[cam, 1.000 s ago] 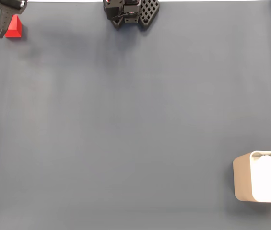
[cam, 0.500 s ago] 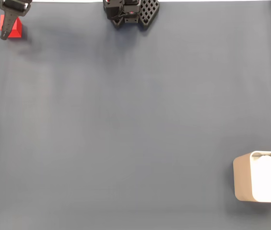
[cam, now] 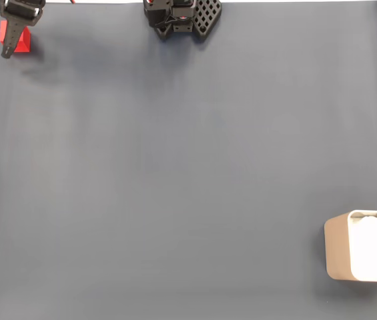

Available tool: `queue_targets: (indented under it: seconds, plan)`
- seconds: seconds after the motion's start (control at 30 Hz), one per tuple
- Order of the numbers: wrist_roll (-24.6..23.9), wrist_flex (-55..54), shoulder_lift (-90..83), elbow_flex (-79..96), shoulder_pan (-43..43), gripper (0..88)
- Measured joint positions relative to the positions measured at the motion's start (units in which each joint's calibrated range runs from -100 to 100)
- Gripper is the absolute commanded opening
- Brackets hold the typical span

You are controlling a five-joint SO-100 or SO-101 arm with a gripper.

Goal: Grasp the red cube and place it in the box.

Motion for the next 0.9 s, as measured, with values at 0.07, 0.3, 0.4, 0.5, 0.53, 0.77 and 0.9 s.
queue_targets:
  seconds: [0.07, 0.3, 0.4, 0.5, 0.53, 0.77, 0.9]
  plan:
    - [0.00, 0.00, 0.00, 0.00, -0.15, 32.0]
    - [0.00, -0.64, 0.61, 0.00, -1.34, 32.2]
    - [0.00, -0.64, 0.69, 0.00, -1.34, 32.2]
    - [0.00, -0.72, 0.69, 0.27, -1.71, 32.2]
    - [0.00, -0.72, 0.69, 0.36, -1.78, 32.2]
    - [0.00, -1.27, 0.69, 0.36, -2.00, 32.0]
    - [0.00, -1.59, 0.87, 0.36, -2.00, 32.0]
